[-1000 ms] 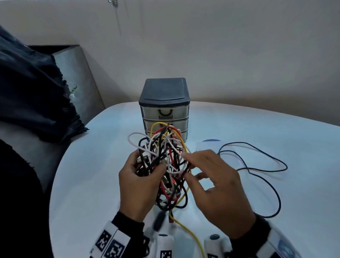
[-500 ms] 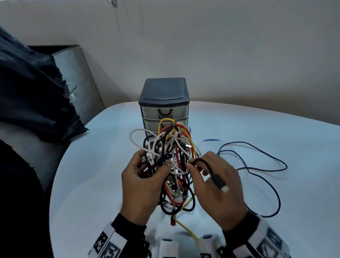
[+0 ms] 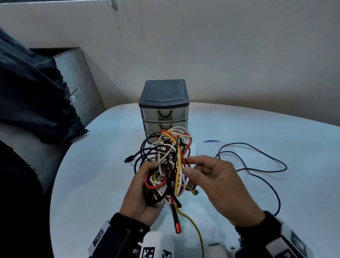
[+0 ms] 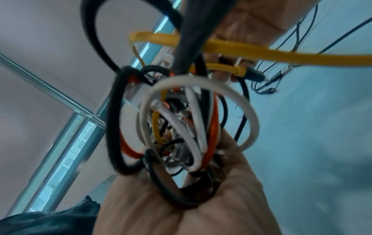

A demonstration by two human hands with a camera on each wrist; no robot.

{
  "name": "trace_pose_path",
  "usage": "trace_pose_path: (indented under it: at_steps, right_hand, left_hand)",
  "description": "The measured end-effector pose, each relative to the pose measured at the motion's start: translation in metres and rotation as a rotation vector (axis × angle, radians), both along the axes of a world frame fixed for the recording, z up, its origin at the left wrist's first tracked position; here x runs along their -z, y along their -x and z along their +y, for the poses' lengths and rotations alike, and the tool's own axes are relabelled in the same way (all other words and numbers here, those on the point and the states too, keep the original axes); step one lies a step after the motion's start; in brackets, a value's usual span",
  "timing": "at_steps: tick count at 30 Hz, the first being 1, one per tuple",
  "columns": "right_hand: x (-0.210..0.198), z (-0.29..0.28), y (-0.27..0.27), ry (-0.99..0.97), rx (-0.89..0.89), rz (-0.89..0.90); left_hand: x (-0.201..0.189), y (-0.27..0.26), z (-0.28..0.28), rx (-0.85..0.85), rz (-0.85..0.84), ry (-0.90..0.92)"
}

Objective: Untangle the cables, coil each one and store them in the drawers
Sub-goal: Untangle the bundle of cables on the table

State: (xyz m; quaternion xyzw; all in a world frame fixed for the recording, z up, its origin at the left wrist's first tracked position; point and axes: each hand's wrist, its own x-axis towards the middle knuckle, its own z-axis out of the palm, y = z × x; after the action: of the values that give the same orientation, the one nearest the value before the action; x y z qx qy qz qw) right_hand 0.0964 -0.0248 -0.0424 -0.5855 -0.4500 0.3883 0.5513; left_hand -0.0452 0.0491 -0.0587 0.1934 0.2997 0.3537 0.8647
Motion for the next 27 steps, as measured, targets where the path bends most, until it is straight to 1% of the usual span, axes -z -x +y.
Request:
trace_pose_path:
  at_steps: [1,3,5,6,7,8,9,10,11,12,13,15,16,17,19,20,21,22,23,24,26,27]
  right_hand:
    - [-0.001,0.000,-0.001,-0.020,0.034,-0.001]
    - [-0.001,0.001,-0.007,-0.077,0.174,0.055]
    - [0.002,0.003,-0.016,-0.094,0.312,0.266]
    - [0.002,0.004,-0.018,-0.086,0.346,0.357]
    - [0.003,0.004,-0.018,-0.077,0.358,0.413]
    - [0.004,0.004,-0.017,-0.069,0.355,0.422]
    - [0.004,0.004,-0.016,-0.063,0.333,0.373]
    - [0.003,0.002,-0.014,-0.056,0.293,0.281]
    - [0.000,0.001,-0.012,-0.058,0.241,0.182]
    - [-0.003,-0.001,-0.011,-0.074,0.199,0.110]
    - [-0.005,-0.002,-0.011,-0.104,0.179,0.080]
    - [-0.008,-0.003,-0.011,-0.180,0.174,0.106]
    - [-0.009,-0.002,-0.012,-0.206,0.163,0.175]
    - [-0.009,-0.002,-0.013,-0.226,0.140,0.290]
    - [-0.010,-0.001,-0.020,-0.263,0.115,0.570]
    - [-0.009,0.000,-0.024,-0.271,0.144,0.667]
    - [-0.007,0.001,-0.028,-0.254,0.201,0.706]
    - [-0.003,0.003,-0.033,-0.208,0.281,0.667]
    - [0.000,0.004,-0.038,-0.140,0.360,0.560]
    - [0.006,0.006,-0.042,-0.063,0.431,0.413]
    - [0.019,0.006,-0.044,0.077,0.512,0.021]
    - [0.025,0.004,-0.039,0.095,0.514,-0.210]
  left_hand:
    - [0.002,0.002,0.002,0.014,-0.011,0.002]
    - [0.004,0.010,0.009,0.020,-0.120,0.024]
    - [0.012,0.023,0.019,-0.013,-0.251,0.004]
    - [0.016,0.028,0.023,0.023,-0.281,-0.006]
    - [0.012,0.029,0.022,0.066,-0.308,-0.009]
    - [0.013,0.030,0.023,0.092,-0.322,-0.006]
    - [0.014,0.031,0.022,0.088,-0.285,0.009]
    - [0.018,0.030,0.023,0.101,-0.278,0.048]
    - [0.024,0.031,0.025,0.104,-0.294,0.120]
    - [0.030,0.032,0.024,0.074,-0.332,0.140]
    - [0.027,0.030,0.020,0.038,-0.349,0.138]
    - [0.025,0.030,0.021,-0.005,-0.335,0.133]
    - [0.028,0.031,0.023,-0.018,-0.317,0.121]
    - [0.028,0.030,0.023,-0.018,-0.302,0.097]
    - [0.028,0.030,0.021,-0.022,-0.287,0.066]
    - [0.027,0.029,0.019,-0.025,-0.303,0.071]
    - [0.027,0.028,0.018,-0.036,-0.310,0.087]
    - [0.028,0.029,0.018,-0.047,-0.310,0.102]
    - [0.028,0.029,0.018,-0.048,-0.316,0.118]
    - [0.028,0.030,0.020,-0.052,-0.329,0.134]
    - [0.027,0.031,0.023,-0.046,-0.377,0.169]
    - [0.025,0.031,0.023,-0.041,-0.397,0.182]
